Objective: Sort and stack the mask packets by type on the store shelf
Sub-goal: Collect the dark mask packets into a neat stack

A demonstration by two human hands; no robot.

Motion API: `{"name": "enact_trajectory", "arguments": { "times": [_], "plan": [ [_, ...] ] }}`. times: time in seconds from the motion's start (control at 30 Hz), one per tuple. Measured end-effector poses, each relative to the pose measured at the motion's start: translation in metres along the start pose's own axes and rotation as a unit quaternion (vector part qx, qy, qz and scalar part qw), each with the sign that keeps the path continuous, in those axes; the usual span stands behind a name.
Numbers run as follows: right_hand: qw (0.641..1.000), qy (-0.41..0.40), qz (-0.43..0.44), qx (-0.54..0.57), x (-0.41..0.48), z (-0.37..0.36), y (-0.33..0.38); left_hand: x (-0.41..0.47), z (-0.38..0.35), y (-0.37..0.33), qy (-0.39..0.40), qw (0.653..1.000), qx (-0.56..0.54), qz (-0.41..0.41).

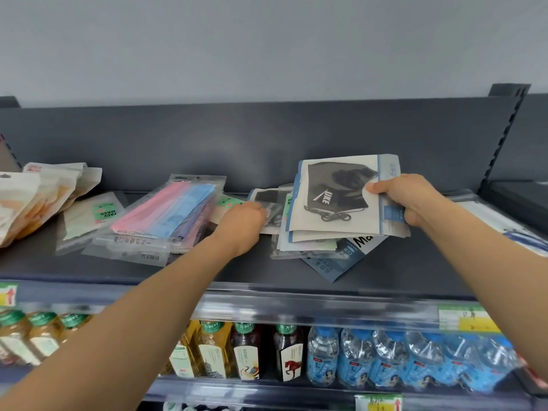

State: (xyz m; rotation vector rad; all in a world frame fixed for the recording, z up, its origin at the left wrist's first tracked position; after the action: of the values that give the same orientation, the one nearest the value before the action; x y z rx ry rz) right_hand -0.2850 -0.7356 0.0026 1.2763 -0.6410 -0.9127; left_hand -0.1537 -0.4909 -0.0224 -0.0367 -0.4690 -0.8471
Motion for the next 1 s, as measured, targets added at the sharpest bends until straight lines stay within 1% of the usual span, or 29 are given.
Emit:
{"name": "enact_trajectory", "arguments": {
  "times": [0.07, 0.1, 0.17, 0.23, 0.3, 0.47, 0.63, 0.7, 0.77, 0.83, 0.9, 0.93, 1.0],
  "plan": [
    [1.000, -0.002, -0.002, 0.002, 0.001, 0.002, -0.001, 0.002, 0.000, 0.004, -0.016, 1.000, -0.016, 0.006],
    [1.000, -0.003, -0.004, 0.002, 0.000, 0.003, -0.003, 0.002, -0.002, 0.005, -0.009, 0.999, -0.031, 0.009],
    [1.000, -0.004, -0.009, 0.002, 0.000, 0.003, -0.005, 0.003, -0.010, 0.007, 0.027, 0.996, -0.079, 0.008],
    [1.000, -0.006, -0.013, 0.001, 0.001, 0.004, -0.008, 0.001, -0.013, 0.004, 0.063, 0.993, -0.103, -0.012],
    [1.000, -0.007, -0.016, -0.002, 0.001, 0.005, -0.010, 0.000, -0.011, 0.001, 0.063, 0.992, -0.103, -0.039],
    [1.000, -0.008, -0.023, -0.017, 0.002, 0.006, -0.013, 0.003, -0.005, -0.013, 0.038, 0.992, 0.005, -0.123],
    [0.999, -0.008, -0.027, -0.022, 0.003, 0.012, -0.013, 0.003, -0.003, -0.021, 0.012, 0.988, 0.062, -0.144],
    [0.999, -0.011, -0.029, -0.021, 0.004, 0.015, -0.013, 0.004, 0.002, -0.022, -0.013, 0.986, 0.071, -0.149],
    [0.999, -0.013, -0.032, -0.020, 0.005, 0.018, -0.014, 0.002, 0.010, -0.023, -0.041, 0.985, 0.052, -0.157],
    [0.999, -0.011, -0.031, -0.018, 0.006, 0.019, -0.014, -0.001, 0.021, -0.022, -0.108, 0.978, -0.006, -0.176],
    [0.999, -0.008, -0.031, -0.019, 0.006, 0.018, -0.014, -0.002, 0.022, -0.015, -0.129, 0.977, -0.041, -0.167],
    [0.999, -0.008, -0.030, -0.019, 0.006, 0.018, -0.013, -0.003, 0.021, -0.011, -0.120, 0.981, -0.063, -0.138],
    [0.999, -0.009, -0.029, -0.018, 0.006, 0.019, -0.012, -0.005, 0.023, -0.004, -0.129, 0.986, -0.079, -0.066]
  ]
}}
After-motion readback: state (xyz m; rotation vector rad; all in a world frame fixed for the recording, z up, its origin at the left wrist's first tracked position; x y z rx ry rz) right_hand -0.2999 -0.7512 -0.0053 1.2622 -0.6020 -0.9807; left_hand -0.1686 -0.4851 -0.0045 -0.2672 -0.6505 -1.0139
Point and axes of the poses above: each hand's wrist, its own x-axis towards the middle knuckle, its own z-axis out of the back of the hand, y = z × x, the point moved 7 cm from there along x, towards the middle knuckle, and after that the axes turned 10 degrees about -y, right-handed, at the moved point
